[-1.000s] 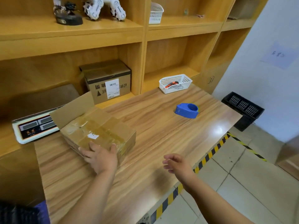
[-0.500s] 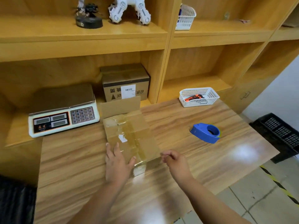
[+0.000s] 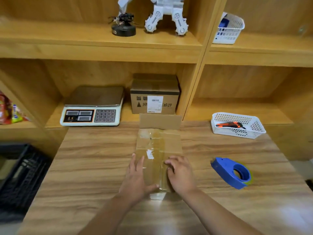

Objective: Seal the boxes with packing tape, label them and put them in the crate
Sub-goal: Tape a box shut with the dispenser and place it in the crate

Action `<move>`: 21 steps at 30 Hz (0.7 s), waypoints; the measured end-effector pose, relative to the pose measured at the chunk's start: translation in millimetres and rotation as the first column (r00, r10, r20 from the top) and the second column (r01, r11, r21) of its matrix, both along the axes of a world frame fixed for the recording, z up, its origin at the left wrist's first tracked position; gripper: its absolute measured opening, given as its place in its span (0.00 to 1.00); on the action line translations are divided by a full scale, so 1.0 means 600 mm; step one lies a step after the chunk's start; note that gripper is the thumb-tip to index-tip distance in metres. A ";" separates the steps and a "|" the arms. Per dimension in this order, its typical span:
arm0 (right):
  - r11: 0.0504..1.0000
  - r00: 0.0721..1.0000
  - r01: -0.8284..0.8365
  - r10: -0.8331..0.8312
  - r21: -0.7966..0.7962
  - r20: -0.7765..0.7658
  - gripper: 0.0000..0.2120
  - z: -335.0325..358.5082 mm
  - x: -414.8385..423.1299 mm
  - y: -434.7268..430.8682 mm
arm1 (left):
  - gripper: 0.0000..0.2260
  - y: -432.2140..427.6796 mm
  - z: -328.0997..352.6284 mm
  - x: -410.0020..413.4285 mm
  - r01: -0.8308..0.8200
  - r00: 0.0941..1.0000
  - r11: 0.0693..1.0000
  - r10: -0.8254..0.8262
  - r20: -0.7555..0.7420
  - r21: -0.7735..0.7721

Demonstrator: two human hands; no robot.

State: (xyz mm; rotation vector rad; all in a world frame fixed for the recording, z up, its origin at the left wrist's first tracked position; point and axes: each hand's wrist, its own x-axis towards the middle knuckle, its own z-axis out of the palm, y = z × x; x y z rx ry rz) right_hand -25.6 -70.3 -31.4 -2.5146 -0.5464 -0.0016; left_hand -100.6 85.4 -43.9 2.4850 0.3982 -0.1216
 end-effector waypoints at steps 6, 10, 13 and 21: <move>0.974 0.965 -0.225 0.222 0.005 0.142 0.15 -0.023 0.048 -0.045 | 0.54 -0.038 0.015 0.016 0.051 0.997 0.936 -0.065 0.029 0.347; 0.947 0.927 -0.322 0.315 0.003 0.205 0.15 -0.032 0.060 -0.061 | 0.47 -0.061 0.023 0.007 0.013 1.000 0.904 -0.023 0.018 0.428; 0.917 0.883 -0.399 0.390 -0.019 0.261 0.15 -0.033 0.067 -0.063 | 0.42 -0.061 0.035 -0.001 -0.066 0.995 0.906 0.029 0.094 0.417; 0.740 0.702 -0.618 0.672 -0.267 0.237 0.12 -0.014 0.043 -0.031 | 0.29 -0.041 0.056 -0.024 -0.302 0.886 0.890 0.130 0.446 0.341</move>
